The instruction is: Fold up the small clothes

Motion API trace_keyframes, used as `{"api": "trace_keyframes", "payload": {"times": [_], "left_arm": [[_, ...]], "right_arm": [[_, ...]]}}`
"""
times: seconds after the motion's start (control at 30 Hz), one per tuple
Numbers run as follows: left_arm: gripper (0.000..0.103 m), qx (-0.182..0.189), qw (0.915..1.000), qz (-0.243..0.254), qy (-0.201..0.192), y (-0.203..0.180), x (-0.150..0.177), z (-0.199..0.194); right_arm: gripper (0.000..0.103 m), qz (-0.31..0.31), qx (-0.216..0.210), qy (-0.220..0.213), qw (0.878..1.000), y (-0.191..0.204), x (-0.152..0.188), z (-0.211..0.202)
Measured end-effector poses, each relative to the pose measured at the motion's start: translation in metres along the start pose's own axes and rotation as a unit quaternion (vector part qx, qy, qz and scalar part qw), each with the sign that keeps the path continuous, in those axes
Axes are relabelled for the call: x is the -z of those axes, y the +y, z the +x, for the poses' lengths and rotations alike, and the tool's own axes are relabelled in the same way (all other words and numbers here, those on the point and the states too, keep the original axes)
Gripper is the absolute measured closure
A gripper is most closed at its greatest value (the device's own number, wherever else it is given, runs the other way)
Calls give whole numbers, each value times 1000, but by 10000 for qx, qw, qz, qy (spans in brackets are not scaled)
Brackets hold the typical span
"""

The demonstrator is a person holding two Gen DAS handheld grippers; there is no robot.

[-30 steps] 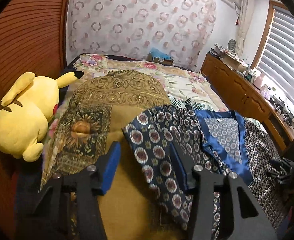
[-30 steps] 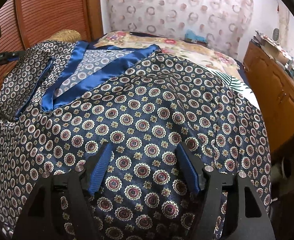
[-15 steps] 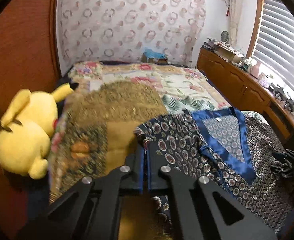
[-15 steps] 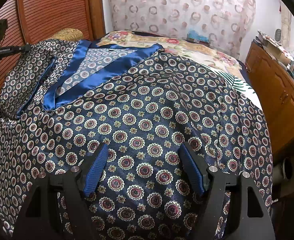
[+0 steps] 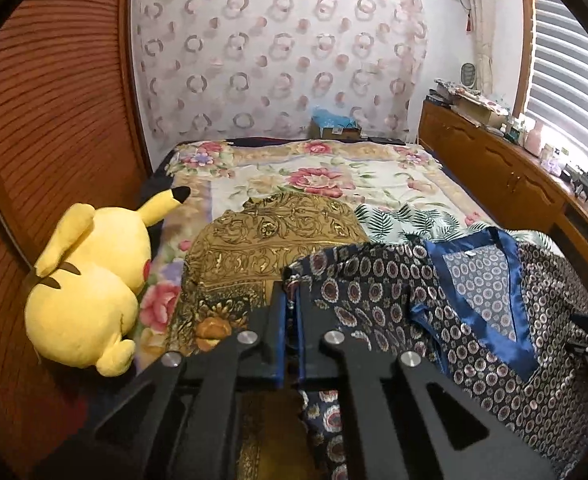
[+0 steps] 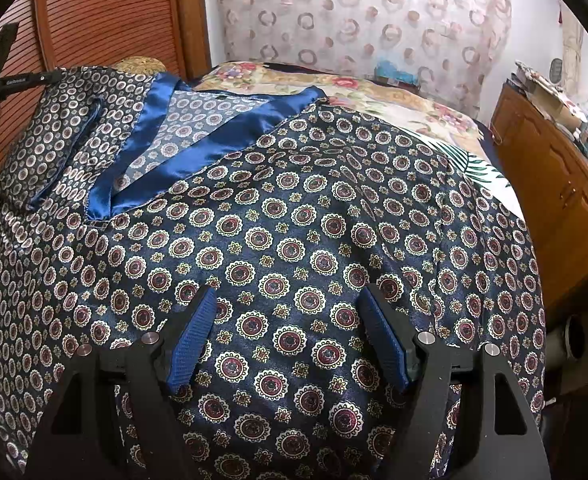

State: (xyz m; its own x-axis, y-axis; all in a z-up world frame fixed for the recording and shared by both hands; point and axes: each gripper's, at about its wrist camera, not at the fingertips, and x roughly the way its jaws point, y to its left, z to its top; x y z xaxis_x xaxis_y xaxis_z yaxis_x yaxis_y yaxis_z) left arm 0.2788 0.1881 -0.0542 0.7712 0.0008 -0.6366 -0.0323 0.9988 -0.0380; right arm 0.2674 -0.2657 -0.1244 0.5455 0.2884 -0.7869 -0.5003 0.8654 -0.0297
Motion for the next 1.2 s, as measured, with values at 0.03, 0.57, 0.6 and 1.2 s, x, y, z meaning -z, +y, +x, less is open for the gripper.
{"api": "trace_keyframes", "payload": {"times": [0.03, 0.57, 0.6, 1.2], "left_arm": [[98, -19, 10000, 45, -25, -2, 2, -4], [38, 1255, 9917, 284, -28, -69, 68, -80], [38, 1261, 9915, 330, 31, -76, 75, -81], [37, 1103, 9852, 979, 869, -142, 141, -48]], "right_arm": [[28, 0, 0, -1, 10000, 0, 0, 0], [27, -1, 35, -17, 10000, 0, 0, 0], [27, -2, 37, -17, 10000, -1, 0, 0], [27, 4, 43, -18, 10000, 0, 0, 0]]}}
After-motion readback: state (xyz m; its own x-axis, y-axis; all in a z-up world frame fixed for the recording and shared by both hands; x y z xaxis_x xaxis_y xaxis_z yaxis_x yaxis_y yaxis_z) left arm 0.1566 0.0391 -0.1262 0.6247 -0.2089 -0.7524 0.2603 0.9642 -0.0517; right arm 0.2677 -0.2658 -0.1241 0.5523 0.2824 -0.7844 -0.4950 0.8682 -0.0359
